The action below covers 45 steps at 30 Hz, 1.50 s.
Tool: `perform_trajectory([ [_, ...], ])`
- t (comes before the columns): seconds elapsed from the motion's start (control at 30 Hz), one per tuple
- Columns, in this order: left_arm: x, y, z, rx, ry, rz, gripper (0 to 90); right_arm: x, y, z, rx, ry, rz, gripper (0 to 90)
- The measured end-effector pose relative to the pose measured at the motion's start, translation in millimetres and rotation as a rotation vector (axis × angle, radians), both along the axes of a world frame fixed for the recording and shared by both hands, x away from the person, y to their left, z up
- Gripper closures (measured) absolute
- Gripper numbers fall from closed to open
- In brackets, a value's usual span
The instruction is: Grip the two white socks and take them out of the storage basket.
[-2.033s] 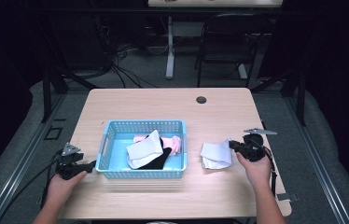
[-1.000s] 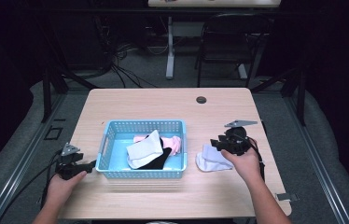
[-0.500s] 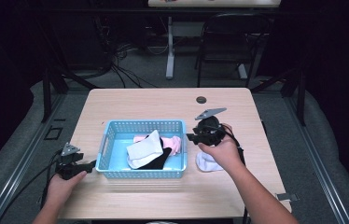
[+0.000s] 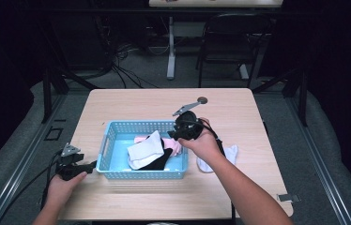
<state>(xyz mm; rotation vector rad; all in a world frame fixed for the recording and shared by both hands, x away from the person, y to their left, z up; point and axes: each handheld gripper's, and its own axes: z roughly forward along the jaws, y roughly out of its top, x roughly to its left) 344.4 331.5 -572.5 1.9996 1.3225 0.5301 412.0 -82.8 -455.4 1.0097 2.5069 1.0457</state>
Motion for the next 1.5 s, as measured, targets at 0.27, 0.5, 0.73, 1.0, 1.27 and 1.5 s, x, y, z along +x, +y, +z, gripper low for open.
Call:
perform_trajectory([
  [0.27,0.3,-0.2,0.3,-0.006,-0.006,0.000,27.3,15.7,21.3,-12.0,-0.034,0.031,0.022,65.3],
  [0.5,0.2,0.0,0.9,-0.010,-0.005,-0.002,27.3,29.8,42.4,-30.1,-0.060,0.082,0.016,66.5],
  [0.73,0.1,0.0,1.2,-0.010,-0.010,-0.001,27.3,40.5,55.1,-43.6,-0.062,0.120,-0.013,64.1],
  [1.0,0.1,0.2,1.7,-0.009,-0.012,-0.006,27.3,51.6,63.2,-57.4,-0.113,0.187,-0.027,62.2],
  [1.27,0.1,0.5,1.8,-0.012,-0.010,-0.005,27.3,54.2,67.0,-61.5,-0.109,0.219,-0.017,74.2],
  [1.5,0.2,0.4,1.7,-0.013,-0.009,-0.004,27.3,43.9,69.9,-51.2,-0.078,0.139,0.017,85.9],
])
